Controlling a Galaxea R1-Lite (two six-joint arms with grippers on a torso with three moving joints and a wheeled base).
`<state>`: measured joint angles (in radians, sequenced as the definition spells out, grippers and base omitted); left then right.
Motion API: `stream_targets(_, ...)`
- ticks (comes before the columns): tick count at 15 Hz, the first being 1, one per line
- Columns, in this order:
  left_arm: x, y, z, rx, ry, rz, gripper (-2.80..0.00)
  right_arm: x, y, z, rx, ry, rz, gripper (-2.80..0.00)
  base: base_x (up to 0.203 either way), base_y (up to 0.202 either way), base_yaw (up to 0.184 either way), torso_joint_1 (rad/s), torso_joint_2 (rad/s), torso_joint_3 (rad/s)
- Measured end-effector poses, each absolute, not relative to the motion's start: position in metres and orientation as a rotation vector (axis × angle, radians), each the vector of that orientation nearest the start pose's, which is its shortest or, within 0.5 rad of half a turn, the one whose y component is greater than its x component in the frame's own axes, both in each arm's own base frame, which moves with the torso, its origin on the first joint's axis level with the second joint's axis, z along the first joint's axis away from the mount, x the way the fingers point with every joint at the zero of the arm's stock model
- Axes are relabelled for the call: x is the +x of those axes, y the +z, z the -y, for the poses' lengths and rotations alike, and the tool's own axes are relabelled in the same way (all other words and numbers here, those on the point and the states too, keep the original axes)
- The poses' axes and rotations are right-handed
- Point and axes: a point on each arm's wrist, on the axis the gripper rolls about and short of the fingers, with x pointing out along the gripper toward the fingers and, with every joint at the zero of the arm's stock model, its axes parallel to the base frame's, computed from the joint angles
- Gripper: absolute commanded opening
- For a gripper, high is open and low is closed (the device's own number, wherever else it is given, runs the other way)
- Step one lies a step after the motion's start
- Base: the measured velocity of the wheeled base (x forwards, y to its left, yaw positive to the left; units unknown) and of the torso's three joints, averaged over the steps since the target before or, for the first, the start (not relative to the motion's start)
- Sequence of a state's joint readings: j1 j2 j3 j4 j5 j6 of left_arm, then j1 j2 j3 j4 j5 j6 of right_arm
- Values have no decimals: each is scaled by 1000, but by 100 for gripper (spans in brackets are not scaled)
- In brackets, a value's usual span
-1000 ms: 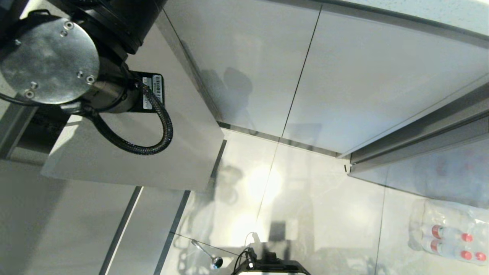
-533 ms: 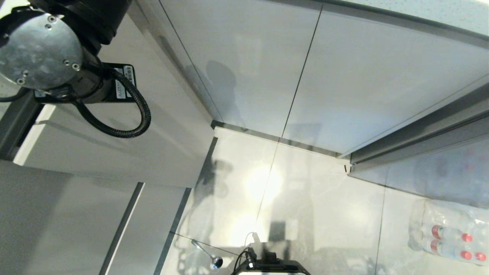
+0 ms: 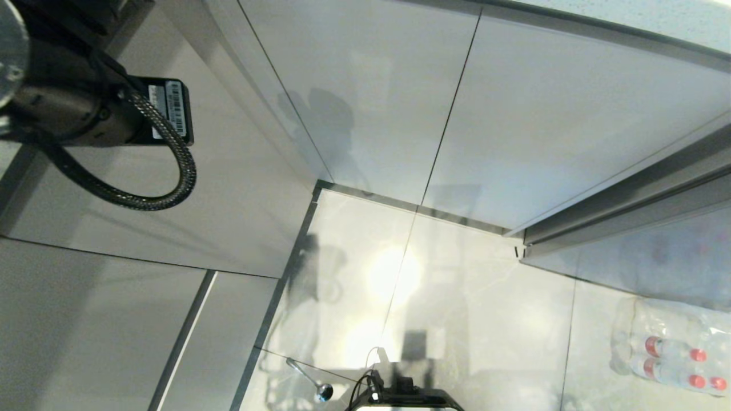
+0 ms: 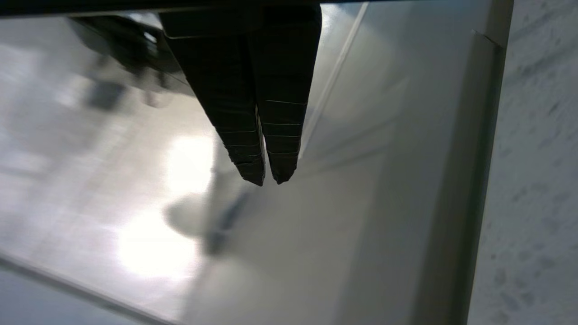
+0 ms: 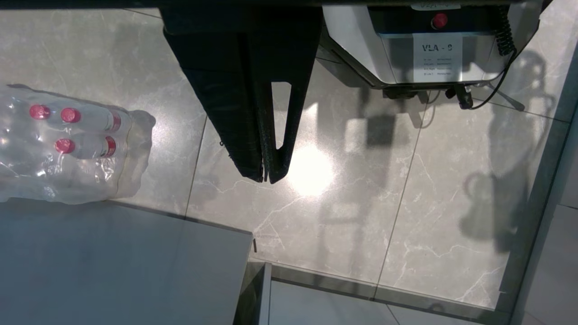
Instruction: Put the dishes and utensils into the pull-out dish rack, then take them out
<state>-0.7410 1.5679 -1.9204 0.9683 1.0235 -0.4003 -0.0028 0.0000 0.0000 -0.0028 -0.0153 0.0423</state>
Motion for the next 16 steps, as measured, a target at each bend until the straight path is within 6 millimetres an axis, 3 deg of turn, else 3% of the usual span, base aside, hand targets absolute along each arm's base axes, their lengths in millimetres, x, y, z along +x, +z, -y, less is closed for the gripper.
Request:
stream_targets(3, 128, 401, 106, -21, 144, -300, -280, -23, 76, 0, 43, -18, 3, -280, 0, 0, 0, 0, 0, 0)
stream_targets(7, 71, 427, 37, -171, -7, -209, -280, -23, 76, 0, 43, -18, 3, -280, 0, 0, 0, 0, 0, 0)
stream_targets(9, 32, 431, 7, -218, -76, -136, -280, -23, 76, 0, 42, -18, 3, -280, 0, 0, 0, 0, 0, 0)
stream_targets(12, -36, 418, -16, -189, -219, -16, -280, -23, 76, 0, 42, -18, 3, -280, 0, 0, 0, 0, 0, 0)
stream_targets(14, -73, 394, -19, -140, -253, 43, -280, -23, 76, 0, 43, -18, 3, -280, 0, 0, 0, 0, 0, 0)
stream_targets(16, -95, 362, -16, -88, -215, 60, -280, -23, 76, 0, 43, -18, 3, -280, 0, 0, 0, 0, 0, 0)
